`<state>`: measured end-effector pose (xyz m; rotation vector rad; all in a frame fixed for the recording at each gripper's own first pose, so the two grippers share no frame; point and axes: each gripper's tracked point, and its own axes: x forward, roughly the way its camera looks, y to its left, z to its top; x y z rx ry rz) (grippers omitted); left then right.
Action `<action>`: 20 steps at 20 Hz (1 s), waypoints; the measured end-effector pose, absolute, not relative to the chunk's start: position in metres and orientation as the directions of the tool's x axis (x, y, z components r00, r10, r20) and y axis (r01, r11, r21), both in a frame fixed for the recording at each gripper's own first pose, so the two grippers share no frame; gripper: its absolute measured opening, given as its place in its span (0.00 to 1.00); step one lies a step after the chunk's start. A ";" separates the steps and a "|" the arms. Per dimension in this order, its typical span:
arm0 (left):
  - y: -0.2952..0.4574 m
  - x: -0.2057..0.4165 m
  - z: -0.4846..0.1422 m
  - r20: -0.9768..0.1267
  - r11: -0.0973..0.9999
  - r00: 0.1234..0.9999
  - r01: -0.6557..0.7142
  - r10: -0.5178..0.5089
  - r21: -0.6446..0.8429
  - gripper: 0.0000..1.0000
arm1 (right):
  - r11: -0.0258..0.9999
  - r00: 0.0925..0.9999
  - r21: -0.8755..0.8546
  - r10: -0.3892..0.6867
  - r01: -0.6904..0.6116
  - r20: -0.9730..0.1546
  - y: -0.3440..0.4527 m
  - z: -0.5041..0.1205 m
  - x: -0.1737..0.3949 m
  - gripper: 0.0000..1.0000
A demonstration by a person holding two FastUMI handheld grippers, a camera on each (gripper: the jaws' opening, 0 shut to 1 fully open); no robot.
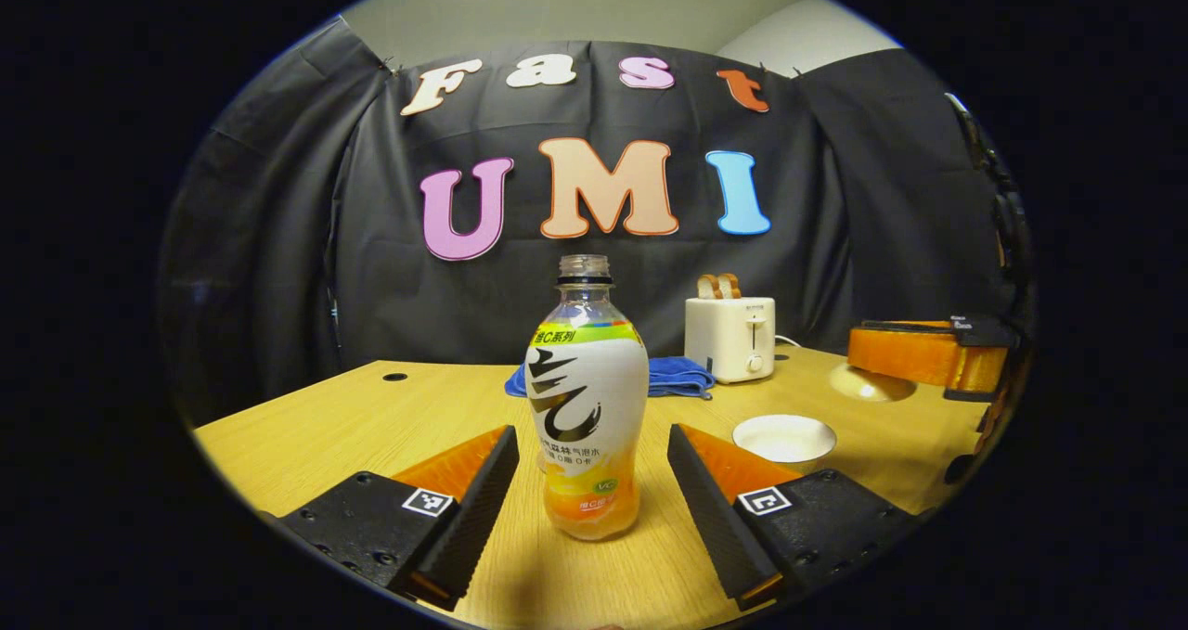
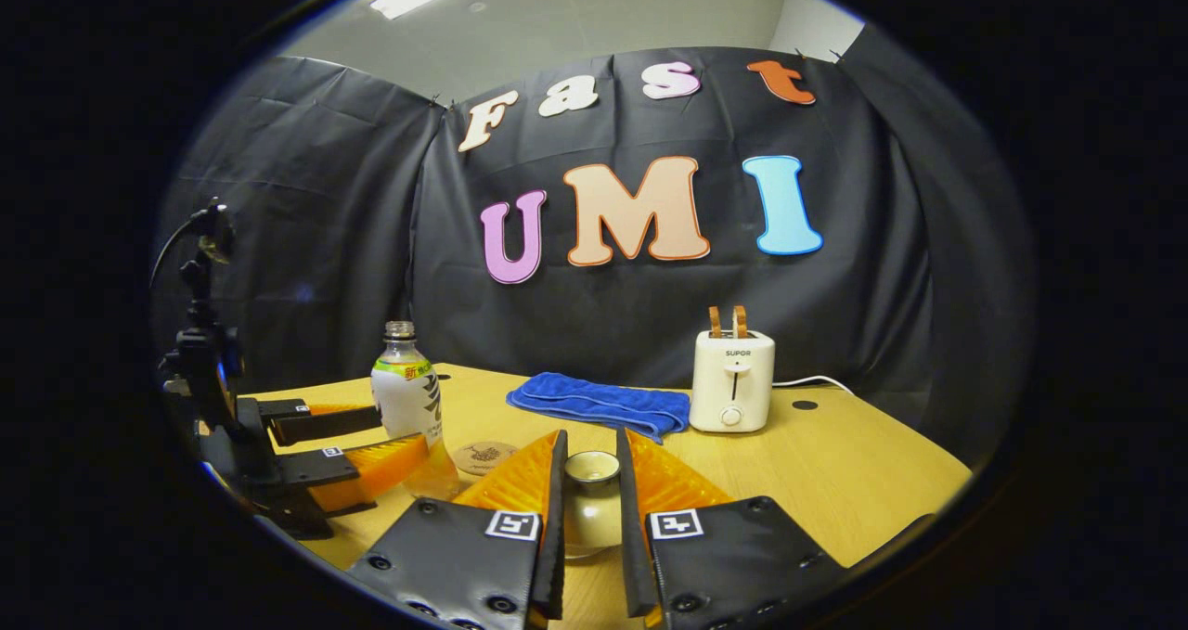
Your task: Open the teacup lid with one hand, grasp the water bottle and pour water into the teacup with the other hand; after pouring, place the water bottle on the coaster and then close the teacup lid.
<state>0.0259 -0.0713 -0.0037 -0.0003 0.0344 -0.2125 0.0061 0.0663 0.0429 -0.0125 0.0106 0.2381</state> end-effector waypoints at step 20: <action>-0.082 0.058 -0.002 -0.087 0.978 0.980 0.186 -0.178 0.093 0.54 | 0.993 0.993 0.007 0.119 -0.119 -0.014 -0.017 0.039 -0.005 0.29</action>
